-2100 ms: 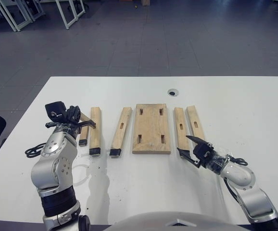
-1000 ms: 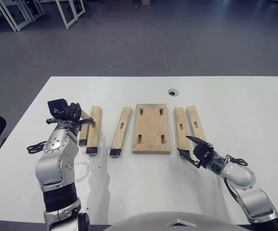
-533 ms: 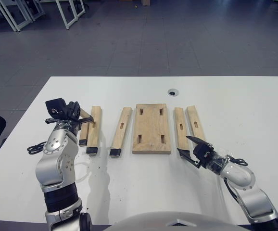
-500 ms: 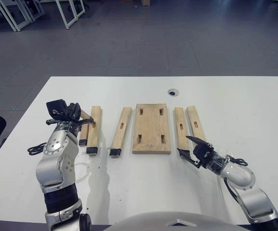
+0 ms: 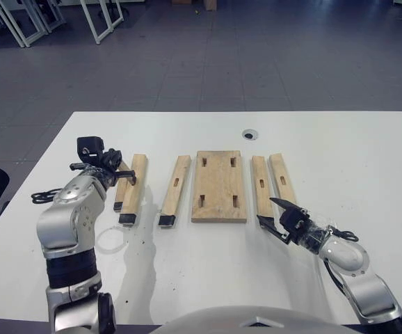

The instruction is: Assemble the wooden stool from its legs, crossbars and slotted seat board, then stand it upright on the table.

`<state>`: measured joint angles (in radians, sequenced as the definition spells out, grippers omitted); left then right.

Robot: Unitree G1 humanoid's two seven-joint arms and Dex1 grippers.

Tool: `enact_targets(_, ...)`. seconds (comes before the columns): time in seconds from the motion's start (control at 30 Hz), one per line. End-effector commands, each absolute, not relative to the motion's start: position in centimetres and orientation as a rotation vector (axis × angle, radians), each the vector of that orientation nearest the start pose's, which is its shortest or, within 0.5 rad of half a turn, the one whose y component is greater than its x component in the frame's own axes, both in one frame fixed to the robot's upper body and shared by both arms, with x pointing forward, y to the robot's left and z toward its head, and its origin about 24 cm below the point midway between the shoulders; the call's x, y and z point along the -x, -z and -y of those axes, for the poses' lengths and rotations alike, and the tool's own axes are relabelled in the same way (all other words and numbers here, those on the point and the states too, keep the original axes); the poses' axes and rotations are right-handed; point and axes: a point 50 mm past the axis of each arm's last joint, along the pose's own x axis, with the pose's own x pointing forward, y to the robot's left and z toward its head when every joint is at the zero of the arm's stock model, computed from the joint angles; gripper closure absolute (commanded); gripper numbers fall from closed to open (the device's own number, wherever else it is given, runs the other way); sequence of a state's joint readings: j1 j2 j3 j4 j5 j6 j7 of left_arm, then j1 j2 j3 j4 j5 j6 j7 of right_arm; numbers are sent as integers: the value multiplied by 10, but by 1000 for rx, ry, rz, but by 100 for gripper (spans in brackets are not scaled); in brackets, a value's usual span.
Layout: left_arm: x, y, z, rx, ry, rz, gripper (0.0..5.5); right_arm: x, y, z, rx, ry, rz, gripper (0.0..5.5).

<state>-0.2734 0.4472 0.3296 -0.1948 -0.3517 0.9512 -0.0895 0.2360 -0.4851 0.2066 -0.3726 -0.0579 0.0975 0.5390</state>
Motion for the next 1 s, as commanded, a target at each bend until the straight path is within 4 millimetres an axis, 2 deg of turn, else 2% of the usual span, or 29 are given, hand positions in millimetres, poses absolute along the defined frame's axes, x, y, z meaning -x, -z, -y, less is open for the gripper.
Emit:
enact_targets(0.03, -274, -95, -264, 102, -56, -559, 506, -190, -53, 153, 479, -762, -140, 256)
enact_targets(0.2, -275, -93, -264, 105, -47, -574, 506, -190, -53, 152, 479, -760, -139, 256)
enact_targets(0.33, -285, -107, -259, 99, -20, -498, 506, -191, -52, 153, 484, -763, -138, 256)
enact_targets(0.43, -292, -125, -257, 95, 8, -415, 506, -192, -52, 152, 488, -767, -135, 256)
enact_targets(0.47, -294, -131, -256, 99, 24, -383, 469, -192, -52, 152, 489, -767, -135, 256)
enact_targets(0.57, -294, -157, -256, 122, 71, -245, 419, -192, -52, 151, 486, -765, -134, 256)
enact_targets(0.77, -298, -213, -261, 101, 114, -41, 419, -191, -52, 151, 478, -754, -135, 256)
enact_targets(1.0, -322, -241, -255, 116, 112, 104, 419, -194, -52, 151, 483, -759, -129, 256)
